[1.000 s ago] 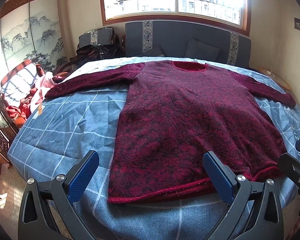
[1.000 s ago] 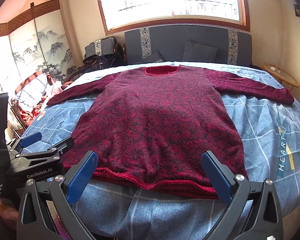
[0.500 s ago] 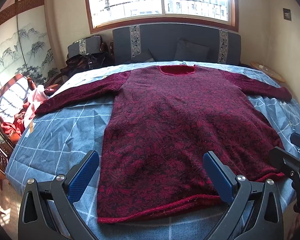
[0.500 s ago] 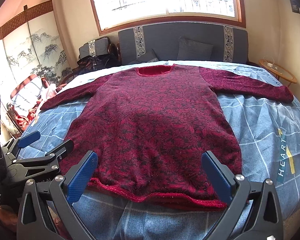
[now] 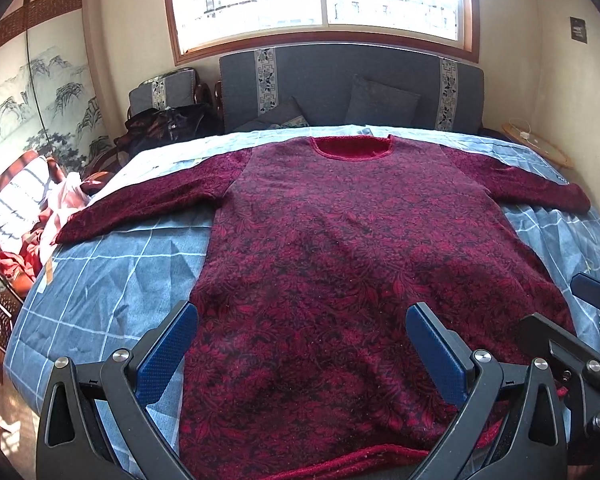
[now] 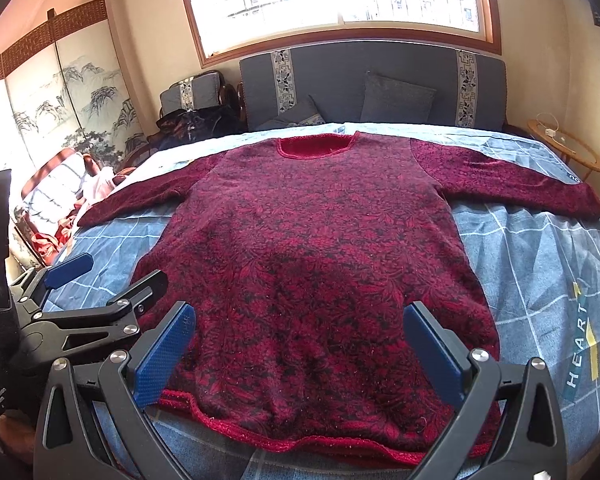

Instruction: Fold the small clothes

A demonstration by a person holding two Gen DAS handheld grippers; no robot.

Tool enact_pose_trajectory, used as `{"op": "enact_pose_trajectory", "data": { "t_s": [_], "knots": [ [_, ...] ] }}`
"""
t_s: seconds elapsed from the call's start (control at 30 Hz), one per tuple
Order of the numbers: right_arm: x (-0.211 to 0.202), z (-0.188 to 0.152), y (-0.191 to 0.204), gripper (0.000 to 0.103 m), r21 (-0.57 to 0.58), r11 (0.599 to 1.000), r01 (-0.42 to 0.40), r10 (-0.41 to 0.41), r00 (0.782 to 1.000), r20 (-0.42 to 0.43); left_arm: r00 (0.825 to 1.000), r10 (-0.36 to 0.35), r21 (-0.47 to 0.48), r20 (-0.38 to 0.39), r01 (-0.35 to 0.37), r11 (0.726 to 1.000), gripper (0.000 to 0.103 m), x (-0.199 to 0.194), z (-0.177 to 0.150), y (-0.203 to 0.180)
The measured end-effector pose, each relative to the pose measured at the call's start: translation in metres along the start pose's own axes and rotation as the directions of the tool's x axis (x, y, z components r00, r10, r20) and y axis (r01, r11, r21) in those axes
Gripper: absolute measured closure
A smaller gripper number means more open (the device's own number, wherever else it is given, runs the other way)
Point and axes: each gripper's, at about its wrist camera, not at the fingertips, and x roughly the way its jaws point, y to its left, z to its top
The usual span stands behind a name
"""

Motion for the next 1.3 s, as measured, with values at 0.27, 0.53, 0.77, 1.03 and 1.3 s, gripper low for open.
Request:
{"op": "enact_pose_trajectory", "data": {
  "t_s": [0.27,0.53,0.77,1.03,1.3],
  "knots": [
    [0.021,0.014,-0.006,0.0,0.001,1.0,-0.01,0.01,1.0,-0.011,1.0,0.019,-0.004,-0.015,-0.019,1.0,0.0,0.023,0.012,-0.002],
    [0.045,0.025,-0.018,0.0,0.007,1.0,-0.016,0.016,0.999,-0.034,0.999,0.037,-0.016,-0.036,-0.038,0.999,0.0,0.047,0.022,-0.002],
    [0.066,0.042,-0.057,0.0,0.053,0.996,-0.074,0.075,0.997,-0.028,0.999,0.042,-0.005,0.005,-0.042,0.999,0.0,0.068,0.022,0.003],
    [0.079,0.062,-0.246,0.029,0.468,0.861,-0.199,0.193,0.979,0.063,0.999,0.028,-0.078,-0.045,-0.031,0.996,0.0,0.112,0.006,0.034],
    [0.047,0.05,-0.445,0.031,0.799,0.593,-0.105,-0.043,0.986,0.161,0.995,-0.063,-0.249,-0.077,0.042,0.968,0.0,0.123,-0.001,0.061]
  ]
}}
